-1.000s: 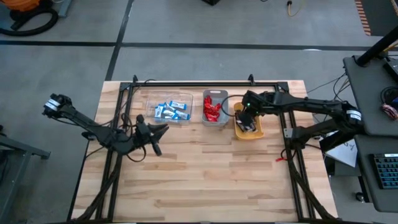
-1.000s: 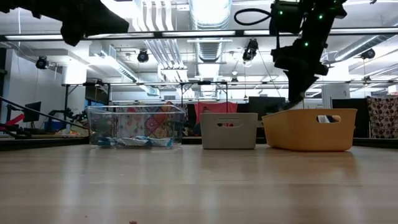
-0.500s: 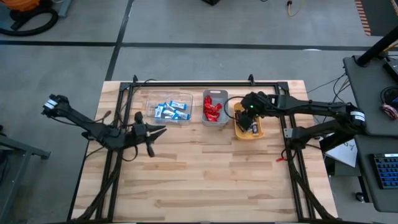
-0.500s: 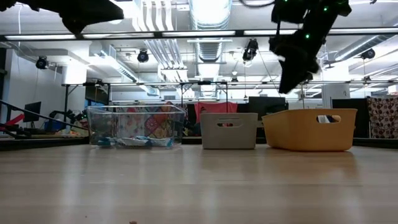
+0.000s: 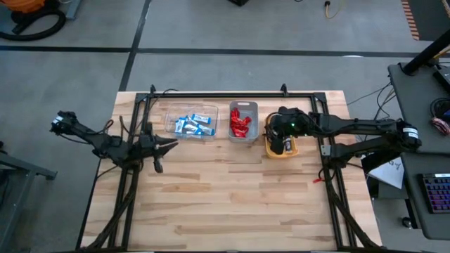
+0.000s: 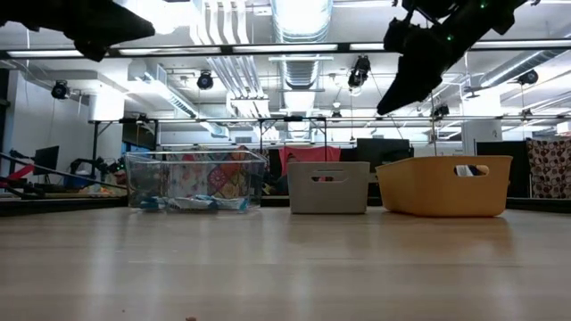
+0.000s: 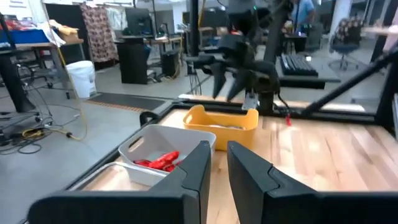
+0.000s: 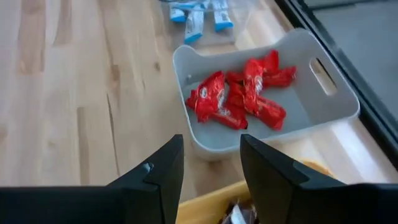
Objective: Organize candy in baskets
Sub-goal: Return to Home Position
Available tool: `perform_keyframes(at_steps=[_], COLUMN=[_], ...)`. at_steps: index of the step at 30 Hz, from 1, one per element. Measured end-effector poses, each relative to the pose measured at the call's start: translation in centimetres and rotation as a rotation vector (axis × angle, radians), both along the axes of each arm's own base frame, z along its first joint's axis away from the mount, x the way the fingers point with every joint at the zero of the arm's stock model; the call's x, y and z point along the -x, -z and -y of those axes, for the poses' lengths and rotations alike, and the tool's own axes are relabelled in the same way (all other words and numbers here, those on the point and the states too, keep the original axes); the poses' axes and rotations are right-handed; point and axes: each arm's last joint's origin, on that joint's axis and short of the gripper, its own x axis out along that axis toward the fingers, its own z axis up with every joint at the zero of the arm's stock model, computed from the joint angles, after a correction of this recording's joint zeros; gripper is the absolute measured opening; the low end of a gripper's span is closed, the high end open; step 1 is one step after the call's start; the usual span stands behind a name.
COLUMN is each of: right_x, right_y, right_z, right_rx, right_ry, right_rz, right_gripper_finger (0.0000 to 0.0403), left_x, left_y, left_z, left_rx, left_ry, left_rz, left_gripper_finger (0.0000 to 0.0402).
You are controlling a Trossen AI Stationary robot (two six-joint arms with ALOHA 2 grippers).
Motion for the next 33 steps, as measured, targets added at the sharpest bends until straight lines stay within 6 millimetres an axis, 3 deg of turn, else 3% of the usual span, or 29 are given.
perform_keyframes(at_steps=[8, 28, 33], right_x=[0.0, 6.0, 6.9], right_y=[0.2, 1.8, 1.4], right_z=[-0.6, -2.1, -2.5], right_rx=[-0.031, 0.004, -0.006], right_ry=[-0.182, -0.208, -0.281], right_rz=[0.125, 0.3, 0.36], right_gripper_finger=[0.0155, 0.0138, 0.0132], left_x=[1.7, 4.3, 4.3], left_y=[0.8, 2.7, 2.7], left_z=[-1.0, -3.0, -3.1], left_rx=[0.028, 0.036, 0.008], left_ry=[-0.007, -0.098, -0.109], left_rz=[0.058, 0.197, 0.188], left_gripper_finger=[0.0038, 0.0038, 0.0038])
